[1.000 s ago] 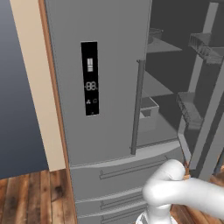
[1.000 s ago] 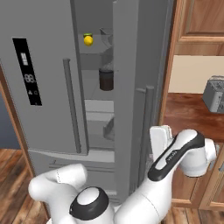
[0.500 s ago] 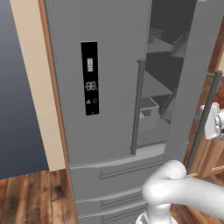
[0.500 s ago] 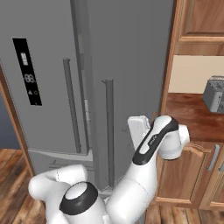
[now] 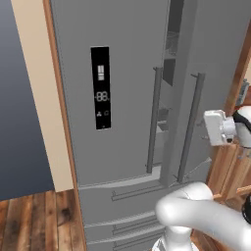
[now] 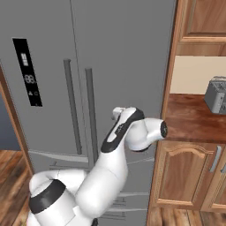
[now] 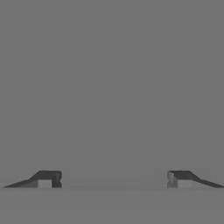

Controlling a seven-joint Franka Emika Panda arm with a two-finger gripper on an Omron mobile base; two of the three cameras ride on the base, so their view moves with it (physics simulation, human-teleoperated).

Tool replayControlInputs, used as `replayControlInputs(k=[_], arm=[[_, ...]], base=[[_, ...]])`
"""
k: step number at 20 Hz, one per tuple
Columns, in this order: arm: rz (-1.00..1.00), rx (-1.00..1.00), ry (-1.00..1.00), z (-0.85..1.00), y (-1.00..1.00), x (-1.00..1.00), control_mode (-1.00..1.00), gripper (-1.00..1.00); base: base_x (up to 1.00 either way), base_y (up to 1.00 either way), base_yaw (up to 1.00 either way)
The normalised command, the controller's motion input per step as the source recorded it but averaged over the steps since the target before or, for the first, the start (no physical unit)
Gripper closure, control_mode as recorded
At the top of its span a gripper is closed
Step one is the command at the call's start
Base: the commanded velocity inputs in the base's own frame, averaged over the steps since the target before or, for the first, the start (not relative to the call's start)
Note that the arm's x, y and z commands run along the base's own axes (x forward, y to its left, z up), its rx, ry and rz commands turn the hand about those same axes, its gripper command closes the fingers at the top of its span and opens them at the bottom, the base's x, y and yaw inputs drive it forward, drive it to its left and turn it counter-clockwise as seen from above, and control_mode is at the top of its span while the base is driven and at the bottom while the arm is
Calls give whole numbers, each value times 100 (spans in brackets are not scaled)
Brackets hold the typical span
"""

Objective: Place the tupperware on the top shelf of the fridge. Make space for the tupperware among the existing items by rearranging them on the shelves if needed. Close the fridge door when finished.

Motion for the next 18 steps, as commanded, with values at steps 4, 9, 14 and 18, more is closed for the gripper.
replayControlInputs(k=[4, 9, 14, 18], arm=[[-54, -16, 0, 37, 55, 63, -100, -100], [-52, -17, 0, 1, 54, 64, -100, -100], [-50, -15, 0, -24, 43, 76, -100, -100], [-41, -5, 0, -20, 14, 63, -100, -100]], base=[[0, 0, 0], [0, 0, 0], [0, 0, 0], [0, 0, 0]])
